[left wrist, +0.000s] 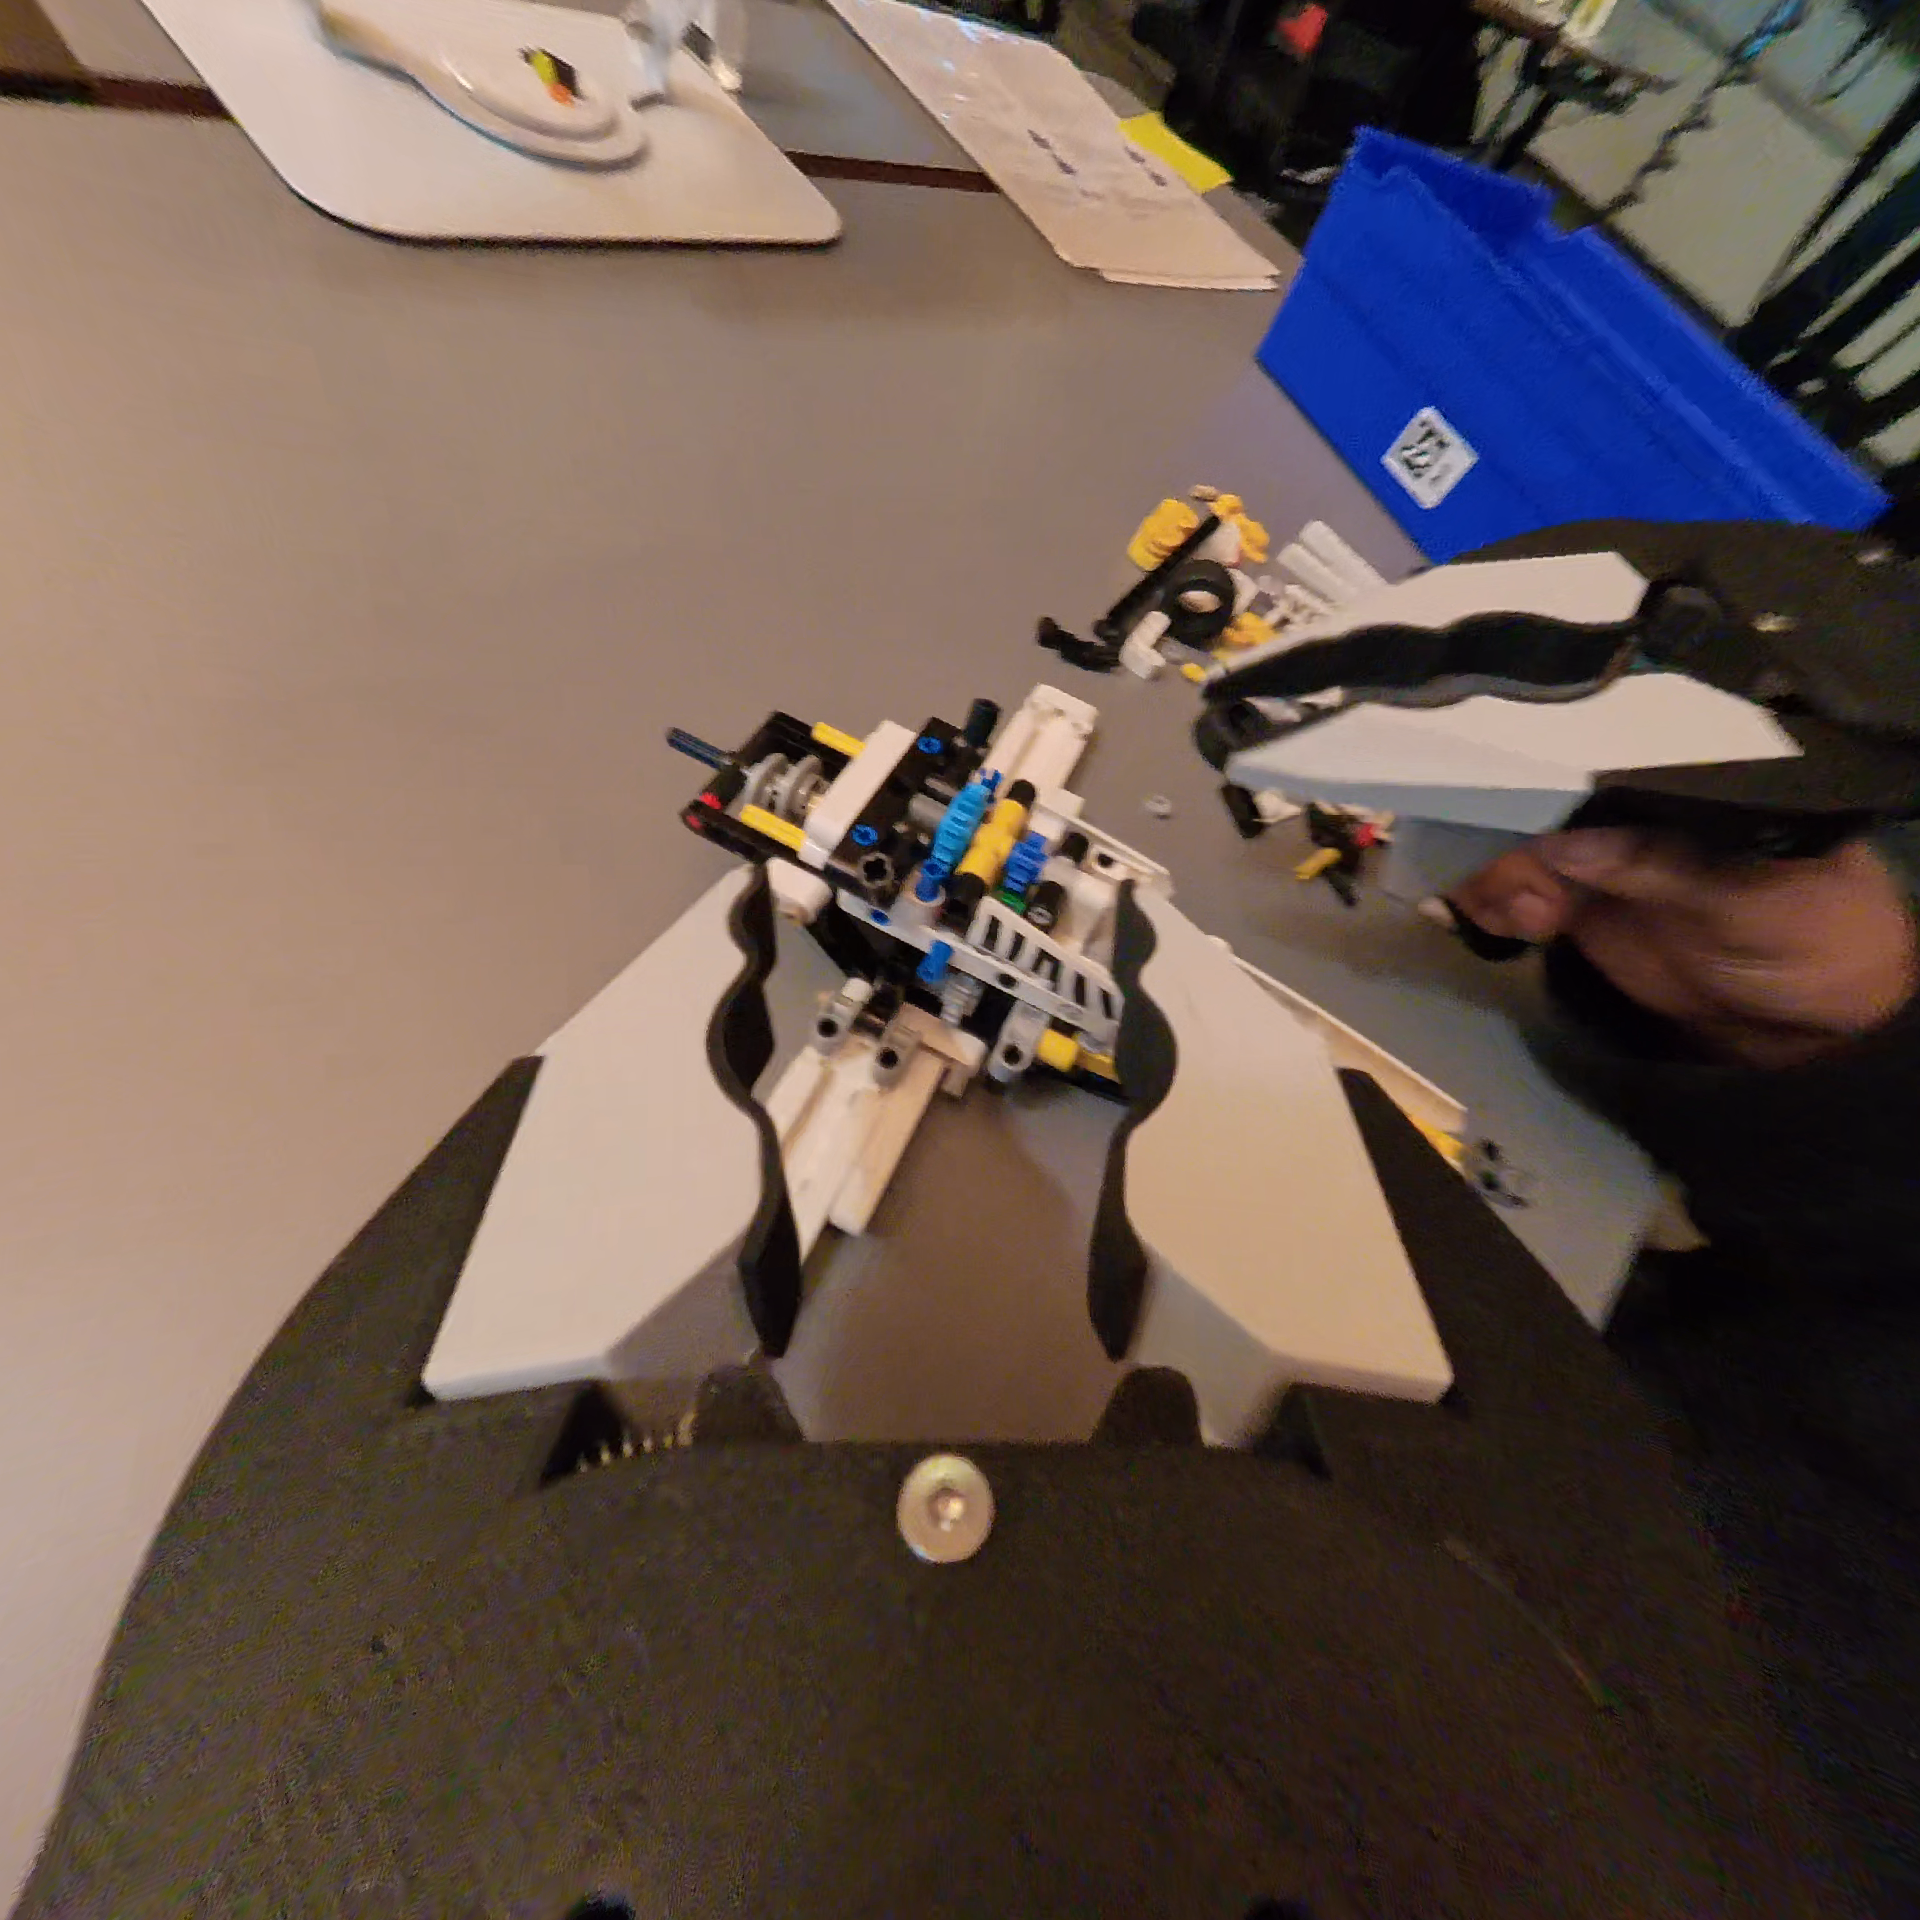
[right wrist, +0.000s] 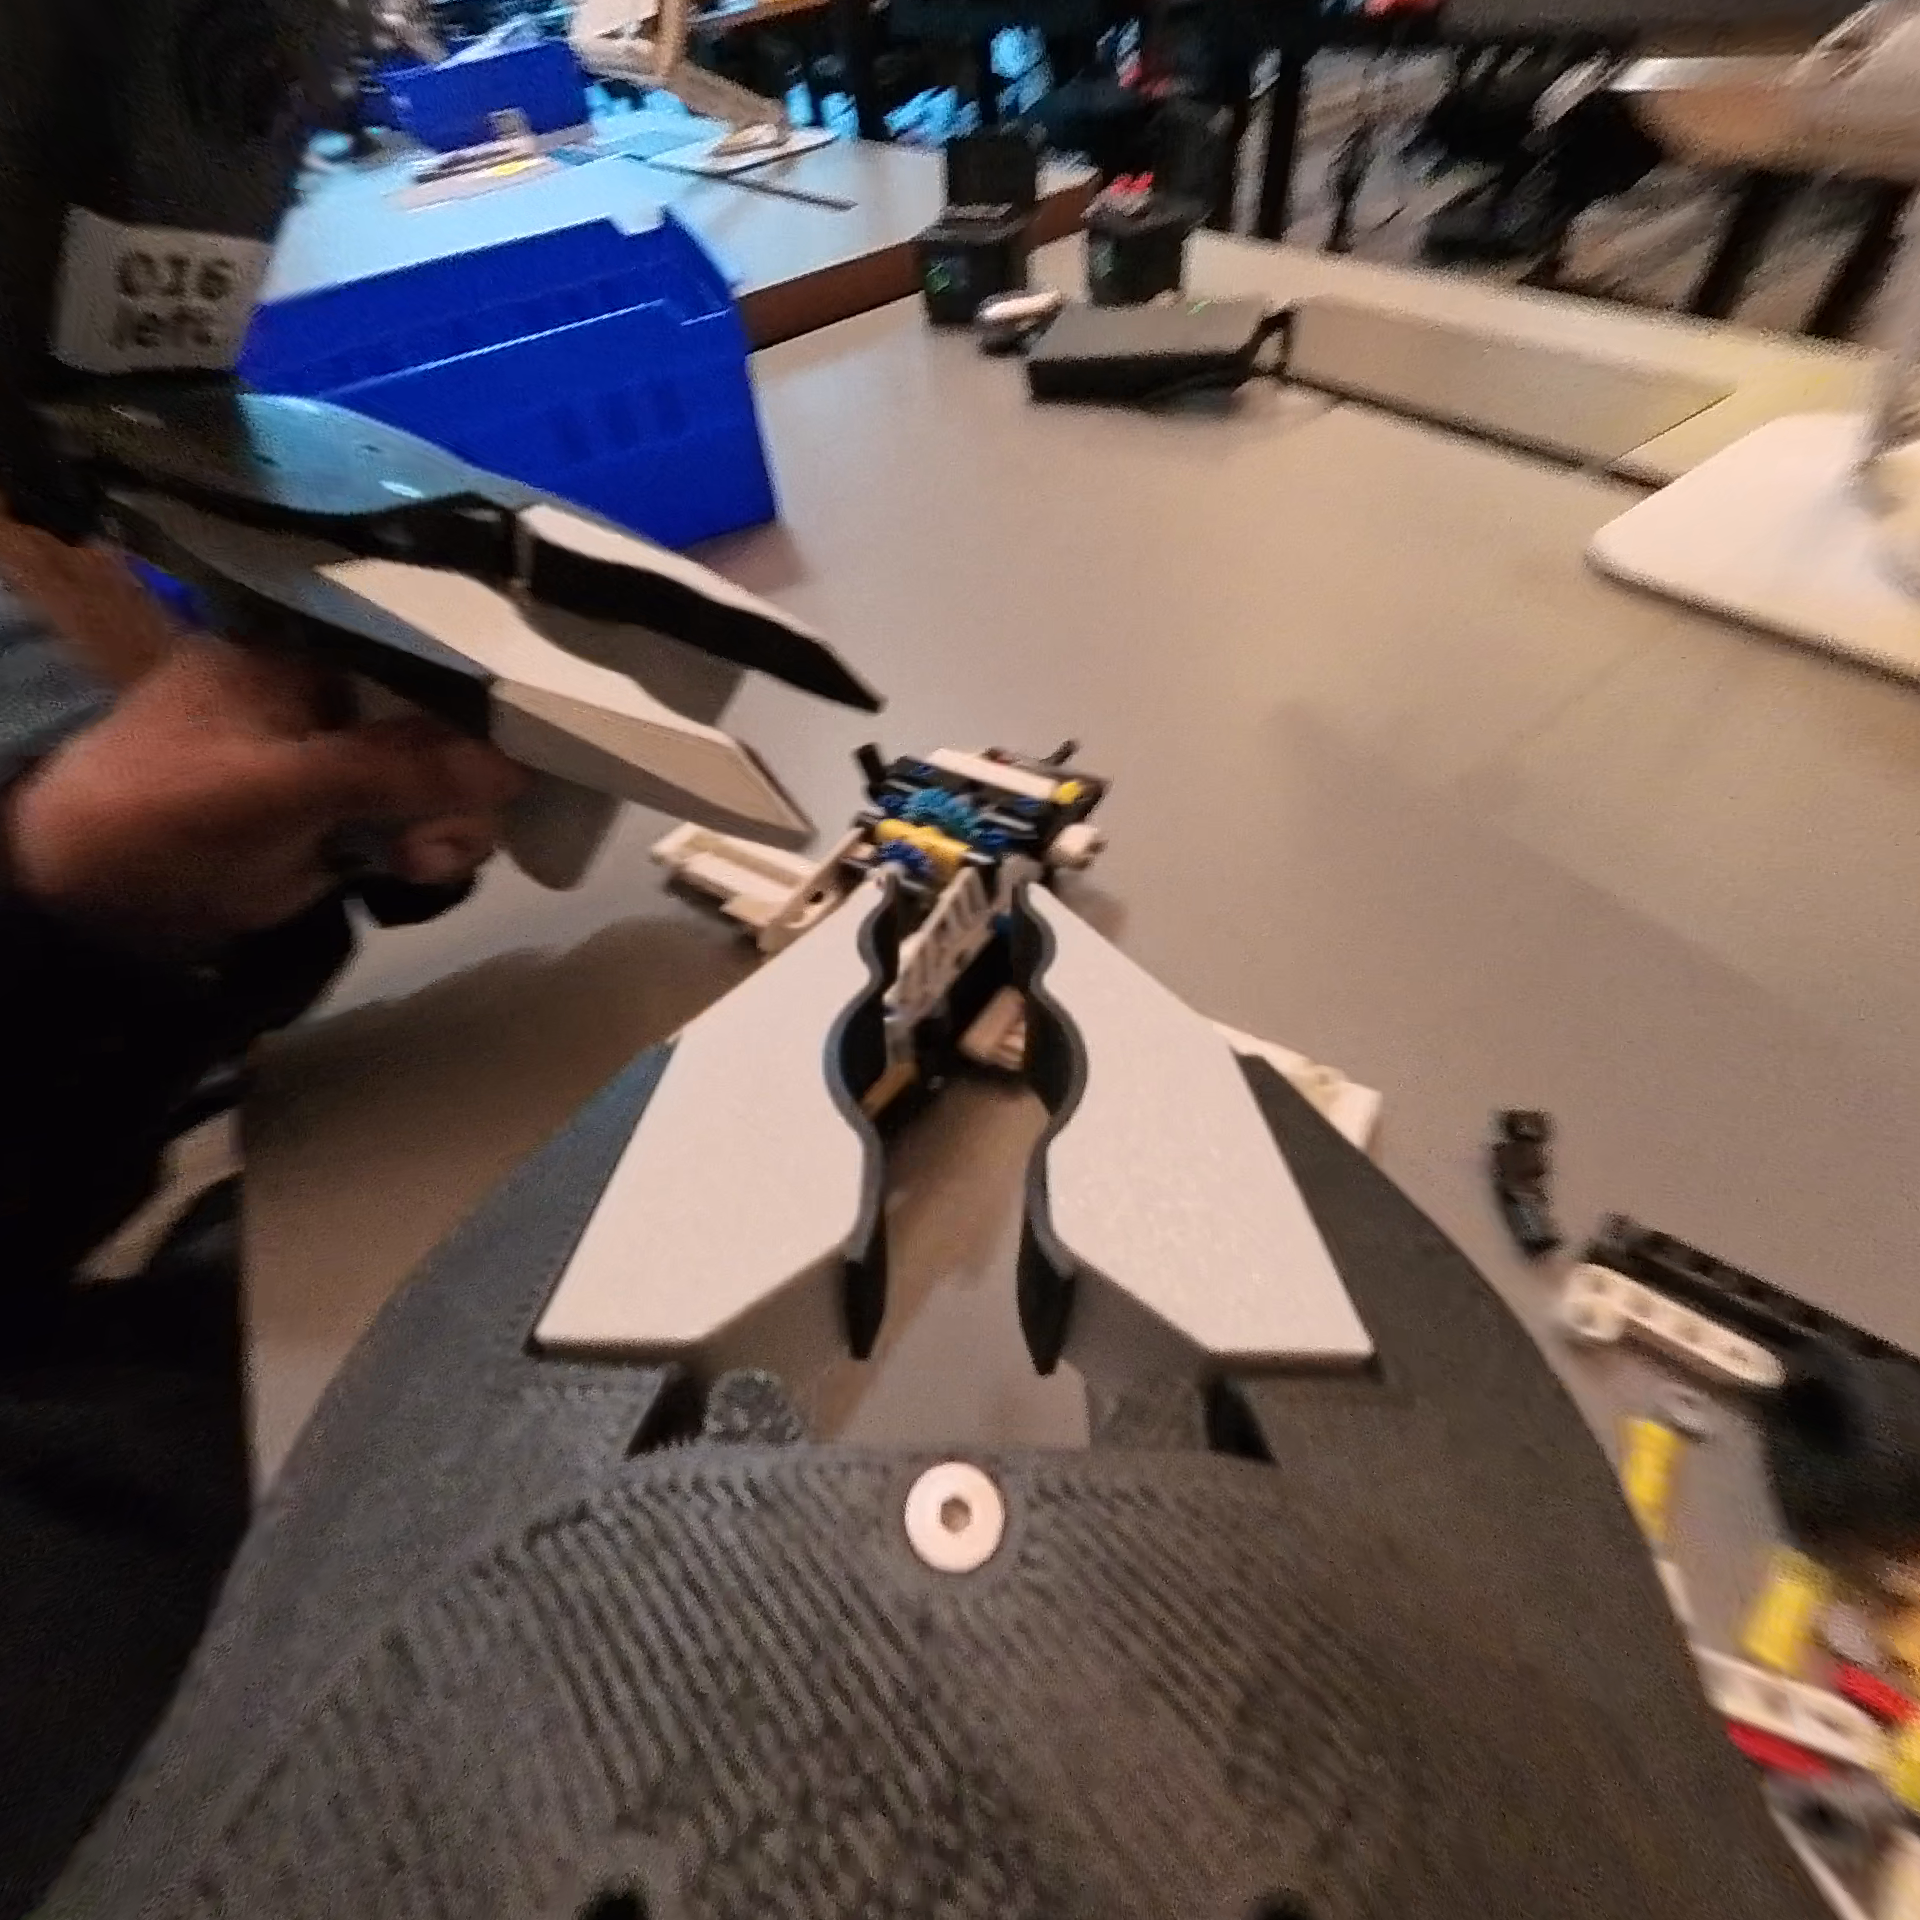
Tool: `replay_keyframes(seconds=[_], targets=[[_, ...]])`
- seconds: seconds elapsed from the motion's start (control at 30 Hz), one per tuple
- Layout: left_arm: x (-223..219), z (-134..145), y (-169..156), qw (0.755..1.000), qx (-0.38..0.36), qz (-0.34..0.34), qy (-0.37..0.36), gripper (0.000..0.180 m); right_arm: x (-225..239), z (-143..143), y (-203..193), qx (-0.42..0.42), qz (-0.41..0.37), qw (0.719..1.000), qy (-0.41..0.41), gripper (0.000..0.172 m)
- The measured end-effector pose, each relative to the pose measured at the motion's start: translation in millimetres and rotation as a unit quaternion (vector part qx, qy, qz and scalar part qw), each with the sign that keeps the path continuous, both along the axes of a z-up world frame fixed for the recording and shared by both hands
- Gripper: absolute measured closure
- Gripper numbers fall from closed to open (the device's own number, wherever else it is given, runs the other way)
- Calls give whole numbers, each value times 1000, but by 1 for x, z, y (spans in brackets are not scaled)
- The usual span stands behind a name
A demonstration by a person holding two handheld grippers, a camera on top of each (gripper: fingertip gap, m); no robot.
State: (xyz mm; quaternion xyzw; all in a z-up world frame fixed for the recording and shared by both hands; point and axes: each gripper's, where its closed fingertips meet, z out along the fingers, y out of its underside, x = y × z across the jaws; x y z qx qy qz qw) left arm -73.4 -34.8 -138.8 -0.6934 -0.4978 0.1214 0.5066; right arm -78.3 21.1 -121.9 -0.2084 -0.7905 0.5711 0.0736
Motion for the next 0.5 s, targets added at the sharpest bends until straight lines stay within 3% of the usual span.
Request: replay_keyframes(seconds=[0.1, 0.27, 0.5], targets=[[-9, -6, 2, 999, -41, 9, 26, 106, 9, -9, -13, -2, 38, 997, -70, 154], [-9, -12, 11, 998, -38, -6, 54, 112, -2, -14, -6, -19, 21, 996, -84, 160], [-5, -10, 14, 998, 19, -20, 62, 120, -19, 6, 4, -96, -9, 995, 22, 165]])
